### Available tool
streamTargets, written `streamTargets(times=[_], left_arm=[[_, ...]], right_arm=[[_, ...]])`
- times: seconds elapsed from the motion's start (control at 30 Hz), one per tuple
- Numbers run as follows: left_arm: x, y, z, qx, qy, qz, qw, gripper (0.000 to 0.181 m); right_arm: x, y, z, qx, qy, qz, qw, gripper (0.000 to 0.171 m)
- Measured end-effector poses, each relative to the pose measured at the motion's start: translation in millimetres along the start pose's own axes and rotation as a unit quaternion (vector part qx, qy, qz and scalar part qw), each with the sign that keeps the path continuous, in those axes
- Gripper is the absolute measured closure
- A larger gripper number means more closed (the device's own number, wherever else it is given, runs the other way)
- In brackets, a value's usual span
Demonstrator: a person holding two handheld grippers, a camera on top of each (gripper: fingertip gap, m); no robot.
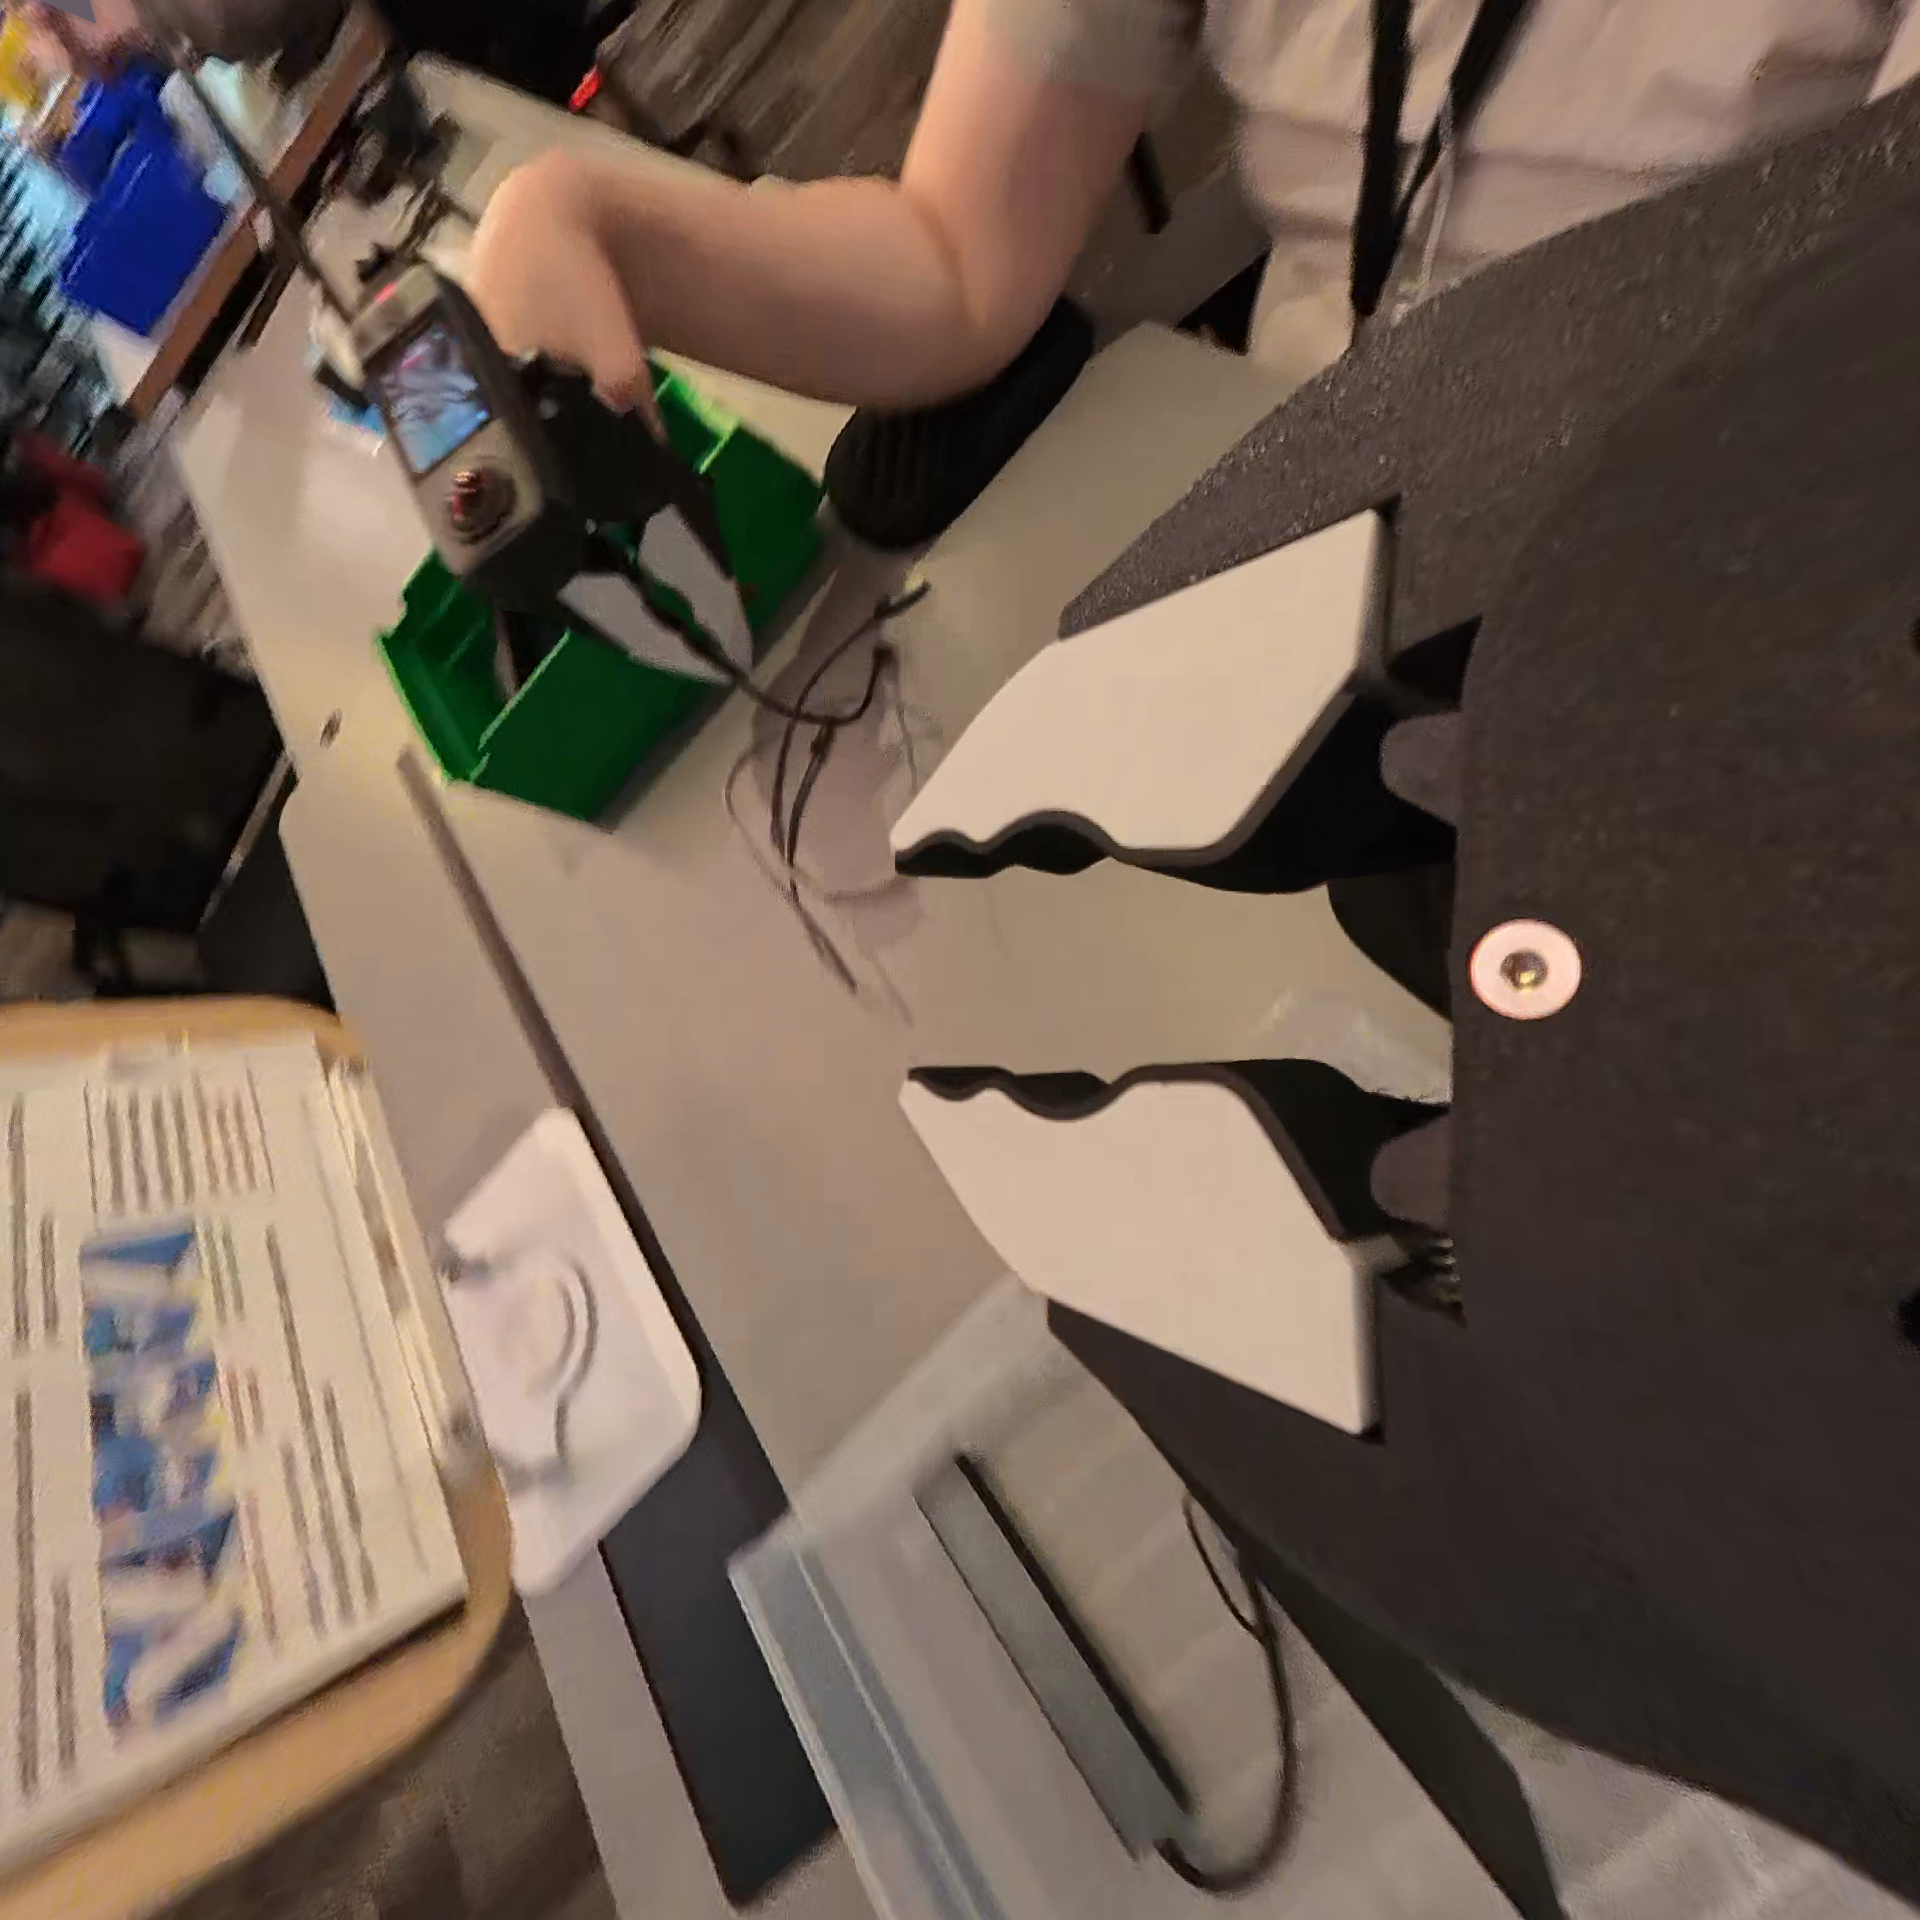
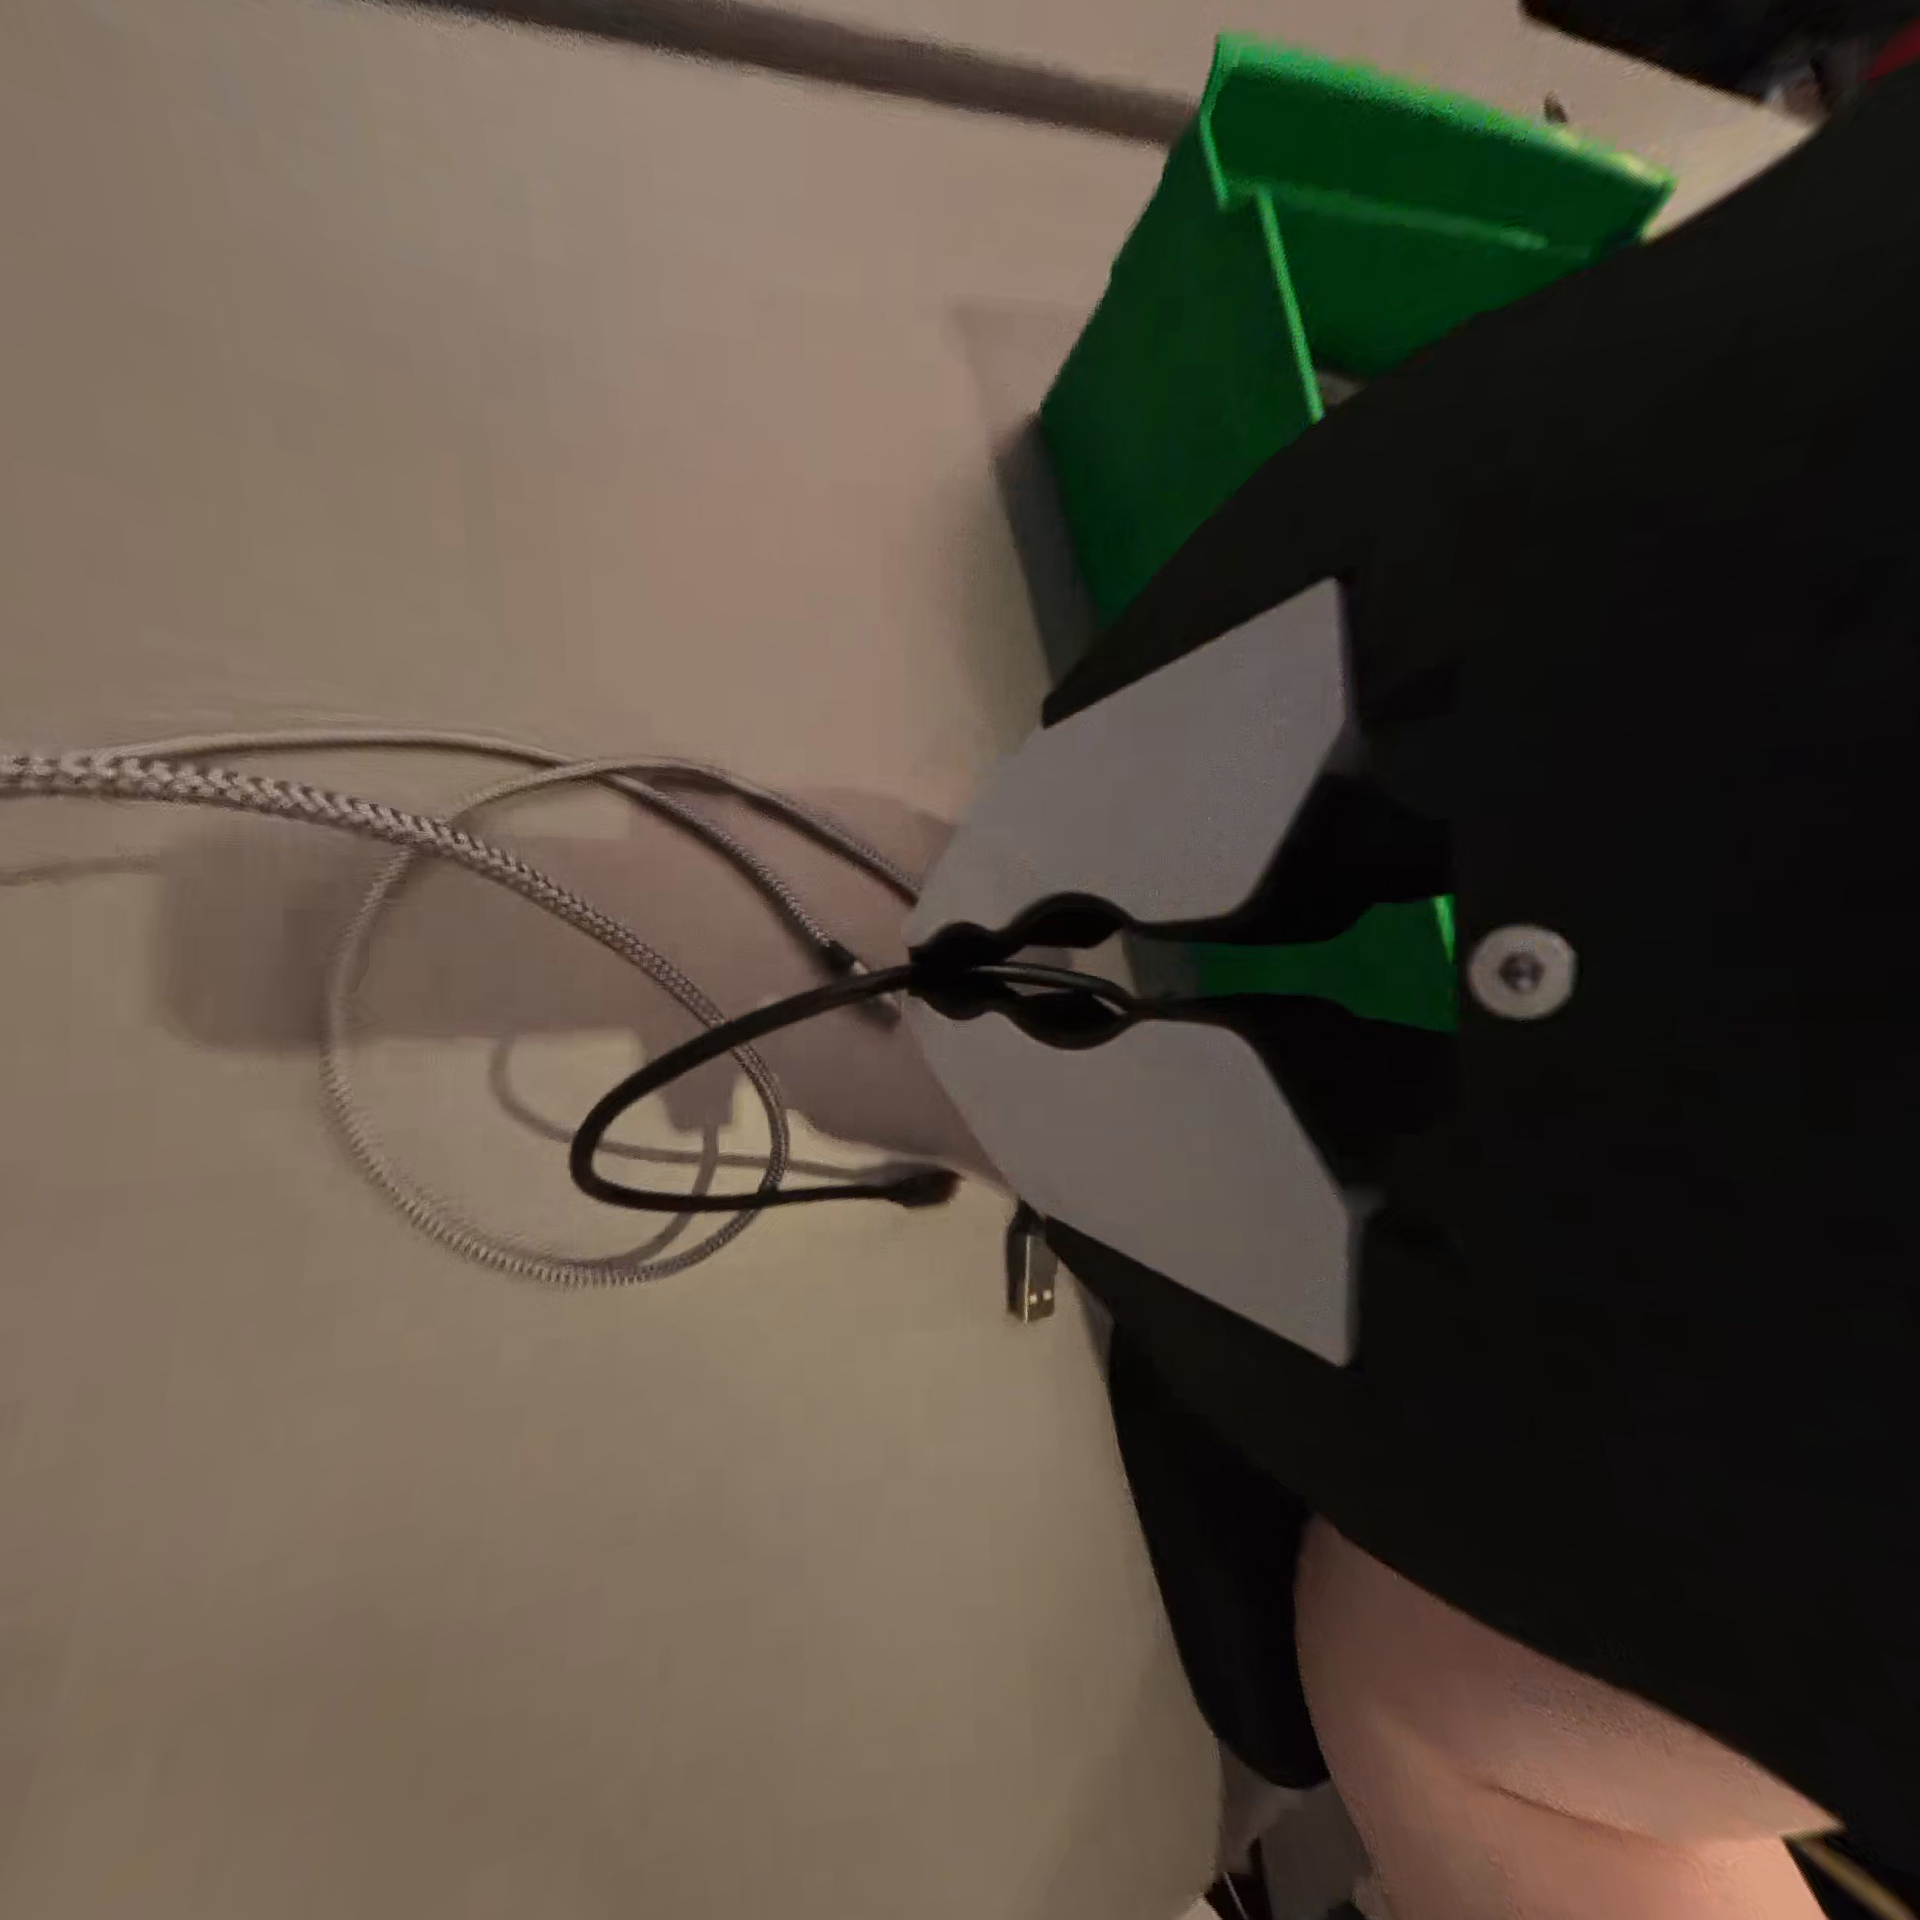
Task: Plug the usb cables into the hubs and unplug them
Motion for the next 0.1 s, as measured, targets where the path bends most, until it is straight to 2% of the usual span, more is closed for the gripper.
streamTargets(times=[0.1], left_arm=[[33,-11,8,-0.013,-0.026,-0.063,0.998,0.140]], right_arm=[[-17,24,5,0.035,0.046,-0.023,0.998,0.164]])
Point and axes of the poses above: each gripper's, where its closed fingertips meet, y out along the fingers, z out of its underside, x = y × z across the jaws, the point moved 9 cm from there along -y, back along the fingers, and after that the axes turned 11 degrees about -x, right-handed, at the moved point
